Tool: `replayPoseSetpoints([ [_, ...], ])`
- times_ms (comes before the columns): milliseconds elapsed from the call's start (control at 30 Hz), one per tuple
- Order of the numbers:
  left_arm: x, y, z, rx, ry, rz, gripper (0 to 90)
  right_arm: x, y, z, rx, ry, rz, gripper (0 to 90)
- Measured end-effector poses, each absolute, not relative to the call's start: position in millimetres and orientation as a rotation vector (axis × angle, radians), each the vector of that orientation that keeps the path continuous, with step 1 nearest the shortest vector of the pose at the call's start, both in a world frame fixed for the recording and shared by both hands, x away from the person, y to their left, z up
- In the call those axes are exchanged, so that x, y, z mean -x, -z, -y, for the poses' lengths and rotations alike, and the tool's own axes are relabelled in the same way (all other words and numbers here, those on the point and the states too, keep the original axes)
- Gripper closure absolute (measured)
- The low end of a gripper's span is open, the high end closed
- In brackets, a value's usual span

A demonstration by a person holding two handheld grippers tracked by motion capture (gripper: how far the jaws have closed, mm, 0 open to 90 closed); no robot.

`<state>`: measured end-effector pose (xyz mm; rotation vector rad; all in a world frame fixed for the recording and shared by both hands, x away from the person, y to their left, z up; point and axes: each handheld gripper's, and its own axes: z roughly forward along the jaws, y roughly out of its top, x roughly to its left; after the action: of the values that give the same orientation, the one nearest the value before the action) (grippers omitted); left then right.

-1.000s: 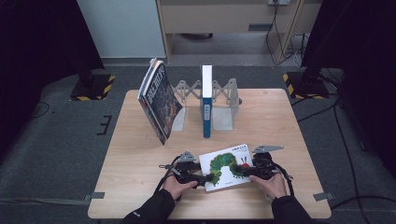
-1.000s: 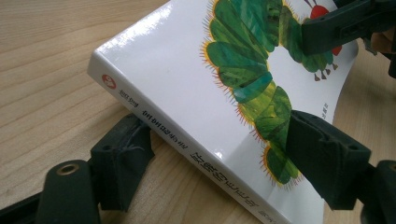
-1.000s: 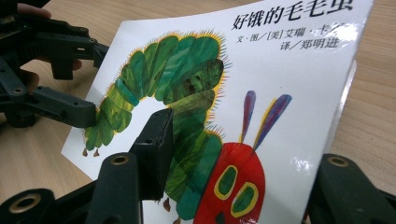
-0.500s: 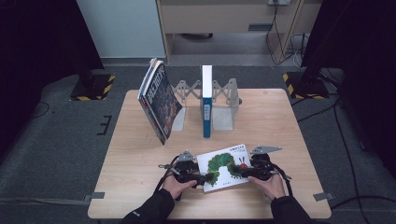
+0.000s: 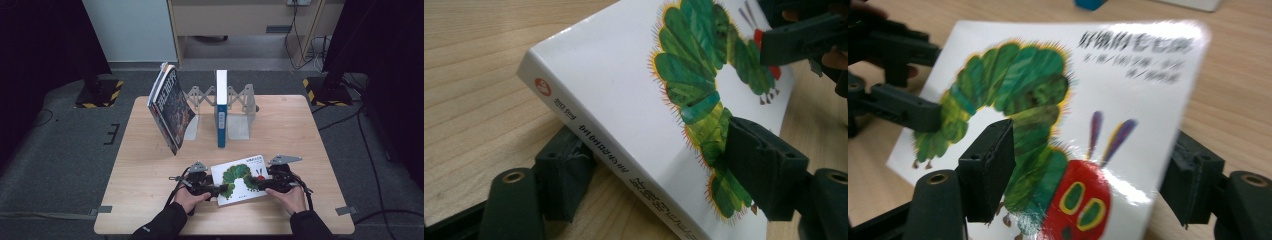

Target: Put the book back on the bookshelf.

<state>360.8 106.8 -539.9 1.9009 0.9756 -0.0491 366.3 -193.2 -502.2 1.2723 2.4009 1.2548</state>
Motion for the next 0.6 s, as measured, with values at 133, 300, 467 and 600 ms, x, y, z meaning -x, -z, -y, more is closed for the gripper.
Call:
replayPoseSetpoints([
  [133,-360.9,539.8,-107.1,-1.902,0.044,-0.978,30.0,-368.0,505.9,198.7,-1.297,-1.195,-2.390,28.1],
  [300,-361.1,539.9,-107.6,-1.900,0.046,-0.981,30.6,-369.5,509.7,202.0,-1.322,-1.126,-2.386,27.7],
  [467,-360.8,539.7,-107.4,-1.899,0.042,-0.984,30.9,-371.2,517.0,204.2,-1.401,-1.124,-2.411,29.3],
  [600,-360.6,538.7,-107.2,-1.899,0.046,-1.000,31.5,-370.2,518.8,201.0,-1.409,-1.163,-2.430,31.3],
])
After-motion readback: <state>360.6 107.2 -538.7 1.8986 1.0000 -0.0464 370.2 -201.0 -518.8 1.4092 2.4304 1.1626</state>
